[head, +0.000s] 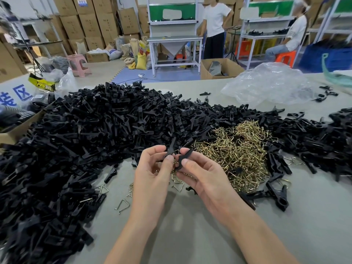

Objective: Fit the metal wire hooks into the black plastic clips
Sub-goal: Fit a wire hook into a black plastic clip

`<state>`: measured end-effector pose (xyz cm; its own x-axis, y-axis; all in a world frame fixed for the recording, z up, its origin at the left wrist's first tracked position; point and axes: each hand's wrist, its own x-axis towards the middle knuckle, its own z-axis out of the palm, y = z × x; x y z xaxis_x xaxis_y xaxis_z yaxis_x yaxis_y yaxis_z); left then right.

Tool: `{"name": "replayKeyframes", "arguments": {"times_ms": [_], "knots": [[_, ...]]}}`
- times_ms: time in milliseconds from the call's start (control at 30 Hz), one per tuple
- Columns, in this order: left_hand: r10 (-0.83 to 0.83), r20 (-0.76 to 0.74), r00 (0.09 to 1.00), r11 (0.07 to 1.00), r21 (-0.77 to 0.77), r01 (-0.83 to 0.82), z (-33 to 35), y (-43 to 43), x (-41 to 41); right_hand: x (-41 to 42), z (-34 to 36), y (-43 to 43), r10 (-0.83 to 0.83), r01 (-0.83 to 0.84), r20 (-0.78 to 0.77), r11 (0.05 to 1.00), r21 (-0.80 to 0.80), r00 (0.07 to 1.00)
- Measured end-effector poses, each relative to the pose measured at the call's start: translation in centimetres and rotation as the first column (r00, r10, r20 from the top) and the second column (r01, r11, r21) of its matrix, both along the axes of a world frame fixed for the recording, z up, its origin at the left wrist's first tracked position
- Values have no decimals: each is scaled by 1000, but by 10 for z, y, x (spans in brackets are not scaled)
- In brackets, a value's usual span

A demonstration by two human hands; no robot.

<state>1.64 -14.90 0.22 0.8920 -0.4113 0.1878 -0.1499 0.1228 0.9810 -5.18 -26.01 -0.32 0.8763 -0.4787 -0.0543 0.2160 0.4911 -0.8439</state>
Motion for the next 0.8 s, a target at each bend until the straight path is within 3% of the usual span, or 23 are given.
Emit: {"name": "replayKeyframes", "arguments": {"times_ms": [800], "knots": [[-75,-16,997,996,43,75,-1,-1,-2,0,-5,-4,-46,48,41,997,-61,998]]}}
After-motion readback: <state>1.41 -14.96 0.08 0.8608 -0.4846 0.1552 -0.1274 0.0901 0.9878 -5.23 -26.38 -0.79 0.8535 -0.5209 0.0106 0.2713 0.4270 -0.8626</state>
